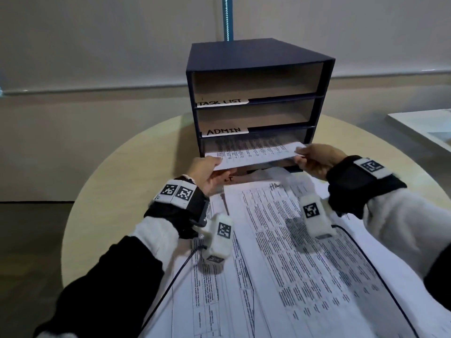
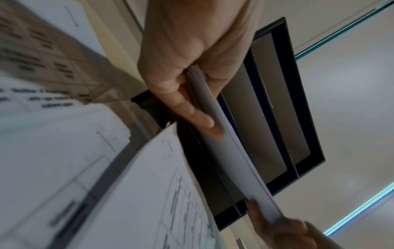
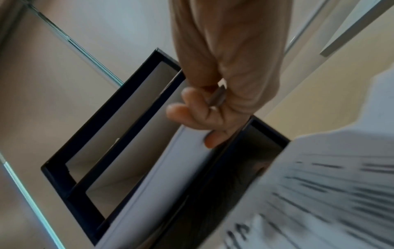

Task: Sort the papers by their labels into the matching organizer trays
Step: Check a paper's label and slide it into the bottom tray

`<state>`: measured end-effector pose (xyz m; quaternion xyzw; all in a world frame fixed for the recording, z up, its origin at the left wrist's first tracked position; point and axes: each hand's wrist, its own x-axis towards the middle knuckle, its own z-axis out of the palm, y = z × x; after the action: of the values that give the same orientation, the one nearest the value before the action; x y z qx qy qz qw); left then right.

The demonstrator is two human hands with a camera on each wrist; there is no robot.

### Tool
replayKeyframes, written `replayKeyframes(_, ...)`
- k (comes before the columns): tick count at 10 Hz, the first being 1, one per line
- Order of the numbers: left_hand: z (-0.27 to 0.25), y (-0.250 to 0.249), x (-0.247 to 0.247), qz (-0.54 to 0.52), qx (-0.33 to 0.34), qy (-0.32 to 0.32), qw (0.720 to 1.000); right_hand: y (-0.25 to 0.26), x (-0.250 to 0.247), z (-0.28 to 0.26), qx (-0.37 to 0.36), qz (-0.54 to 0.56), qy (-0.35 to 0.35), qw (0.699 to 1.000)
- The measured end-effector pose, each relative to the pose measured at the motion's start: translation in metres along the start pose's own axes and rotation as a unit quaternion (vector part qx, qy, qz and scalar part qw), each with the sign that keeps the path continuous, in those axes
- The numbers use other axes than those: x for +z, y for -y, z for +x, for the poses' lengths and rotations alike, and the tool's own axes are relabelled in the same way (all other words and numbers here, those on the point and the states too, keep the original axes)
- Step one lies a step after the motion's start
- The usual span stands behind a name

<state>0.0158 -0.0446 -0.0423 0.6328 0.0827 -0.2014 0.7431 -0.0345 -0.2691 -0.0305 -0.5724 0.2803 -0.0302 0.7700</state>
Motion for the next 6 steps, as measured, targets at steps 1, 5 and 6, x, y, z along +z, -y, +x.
replayKeyframes(1, -0.004, -0.005, -0.003, -0.002, 0.020, 0.006, 1.000, 0.006, 0.015, 0.005, -0.027, 0.007, -0.051, 0.998)
replayKeyframes(5, 0.001, -0.012, 0.001, 0.527, 0.205, -0.004, 0.825, -0.003, 0.024, 0.059, -0.105, 0.046, -0.034, 0.993)
replayKeyframes(6, 0.005, -0.015, 0.003, 0.616, 0.208, 0.009, 0.759, -0.004, 0.031, 0.058, -0.109, 0.080, -0.031, 0.990)
